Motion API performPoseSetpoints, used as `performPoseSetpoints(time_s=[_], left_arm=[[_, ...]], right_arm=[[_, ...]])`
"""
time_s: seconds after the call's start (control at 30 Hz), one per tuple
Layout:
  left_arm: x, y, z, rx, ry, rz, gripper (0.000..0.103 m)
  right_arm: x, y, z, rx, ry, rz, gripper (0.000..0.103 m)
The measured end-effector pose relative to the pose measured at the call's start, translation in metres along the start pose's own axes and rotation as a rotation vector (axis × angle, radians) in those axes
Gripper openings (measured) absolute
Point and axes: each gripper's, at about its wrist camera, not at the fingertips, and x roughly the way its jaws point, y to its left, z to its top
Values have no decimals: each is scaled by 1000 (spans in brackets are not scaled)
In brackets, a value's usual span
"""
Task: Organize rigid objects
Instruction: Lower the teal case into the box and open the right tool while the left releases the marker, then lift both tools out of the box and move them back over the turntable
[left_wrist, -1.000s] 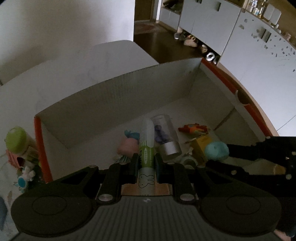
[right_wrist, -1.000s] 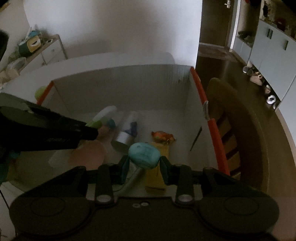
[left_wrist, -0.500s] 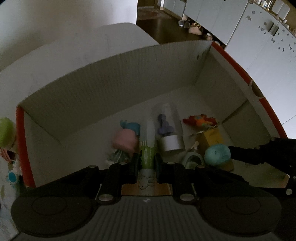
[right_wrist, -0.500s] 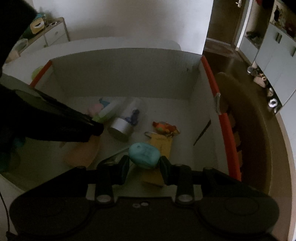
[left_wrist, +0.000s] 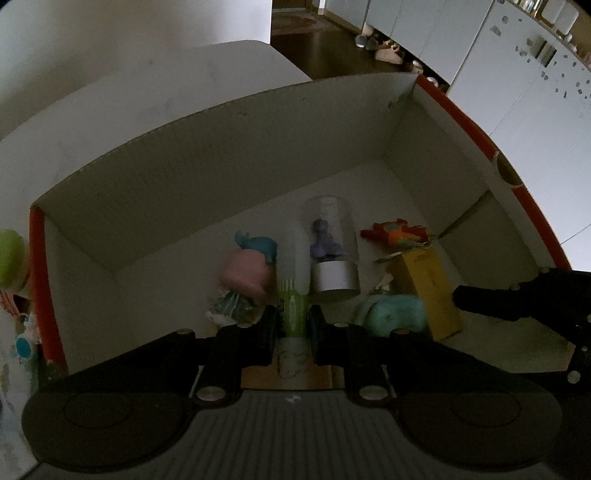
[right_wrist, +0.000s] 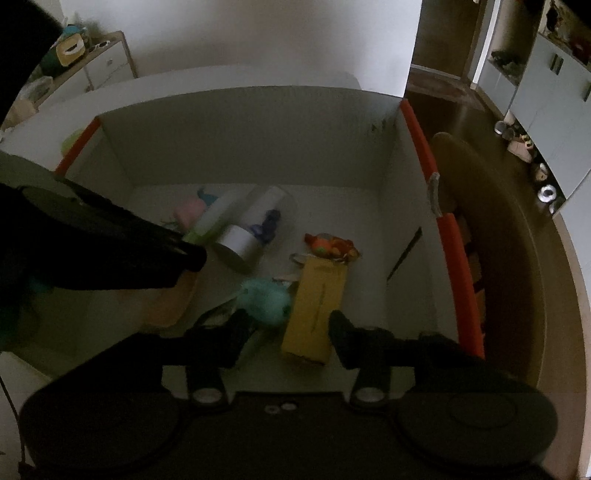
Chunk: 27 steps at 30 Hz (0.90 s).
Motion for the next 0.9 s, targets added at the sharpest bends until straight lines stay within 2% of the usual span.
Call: performPoseSetpoints(time_s=[0.07, 0.2, 0.77, 0.83, 0.9], left_arm=[[-2, 1, -2, -6, -3, -14, 18], [-9, 0, -6, -11, -17, -31, 18], [-65, 3, -30, 8, -142, -83, 19], [-72, 2, -35, 18, -162, -87, 22], [-80, 3, -39, 23, -181, -97, 30]], right_arm=[[-3, -1, -1, 3, -5, 4, 50], [-10, -2, -3, 14, -24, 14, 59], [-53, -2, -10, 31, -120, 71, 73], [-57, 0, -11, 32, -129, 80, 75], [-62, 1, -12, 29, -141, 93, 76]])
